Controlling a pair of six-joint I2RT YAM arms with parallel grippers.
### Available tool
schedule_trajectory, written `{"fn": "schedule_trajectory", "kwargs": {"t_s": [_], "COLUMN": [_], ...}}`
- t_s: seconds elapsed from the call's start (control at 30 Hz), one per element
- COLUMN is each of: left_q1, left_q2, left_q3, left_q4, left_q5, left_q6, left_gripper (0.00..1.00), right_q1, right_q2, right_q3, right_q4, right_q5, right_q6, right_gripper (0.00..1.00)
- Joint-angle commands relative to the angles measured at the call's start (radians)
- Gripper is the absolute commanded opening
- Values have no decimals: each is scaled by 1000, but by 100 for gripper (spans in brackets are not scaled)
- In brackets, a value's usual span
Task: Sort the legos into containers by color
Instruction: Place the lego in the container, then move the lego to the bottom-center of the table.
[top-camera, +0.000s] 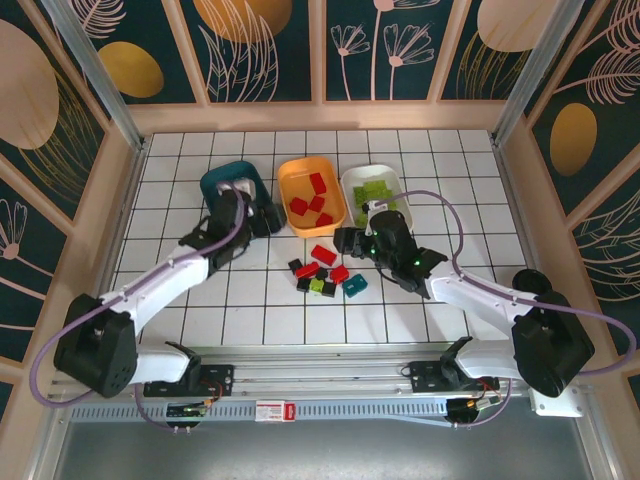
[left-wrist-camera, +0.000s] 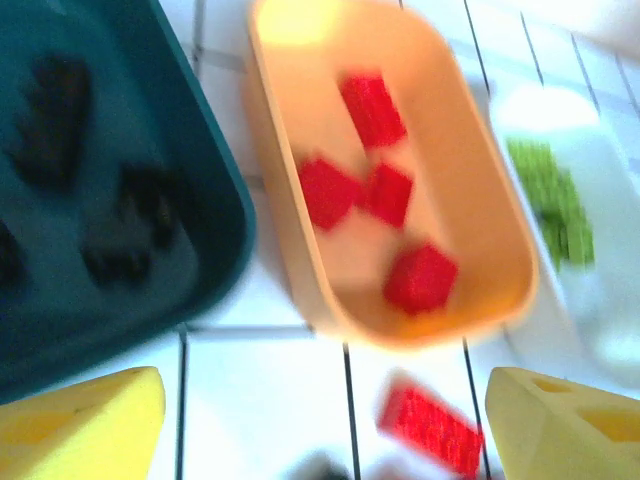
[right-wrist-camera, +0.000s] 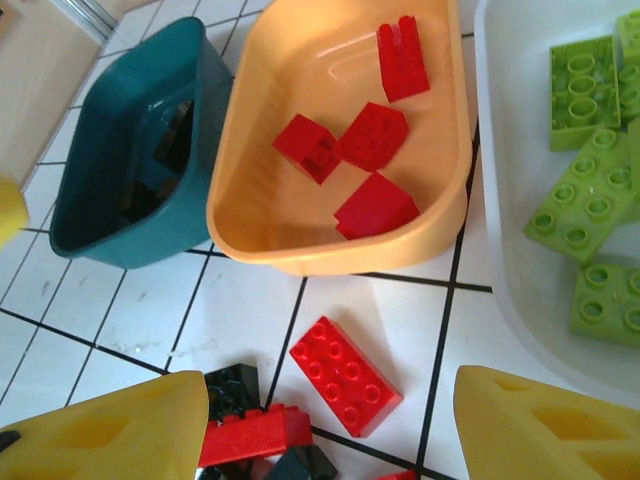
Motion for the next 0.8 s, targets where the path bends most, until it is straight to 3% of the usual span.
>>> {"fn": "schedule_trajectory", "kwargs": {"t_s": [0.0,0.1,0.23,0.6,0.77], "left_q1": [-63,-78,-79,-136,-147], "left_q2": [-22,-2,60,291,351], "left_q3": [-112,-159,-140,-2,19], "left_q4": [46,109,136,111,60], "left_q5": [56,117,109,-19,-56], "left_q6": [-42,-78,-100,-109,-97], "left_gripper": [83,79,74,67,50], "right_q1": [9,12,17,20,19], "right_q2": [-16,-12,-13,-39,-59], "right_q3": [-16,-12,3,-10,-21], "right_q4": [0,4,-4,-25,-30], "right_q5": [-2,-2,6,27,40], "right_q6": [24,30,30,29,24], "right_gripper": [66,66,66,66,66]}}
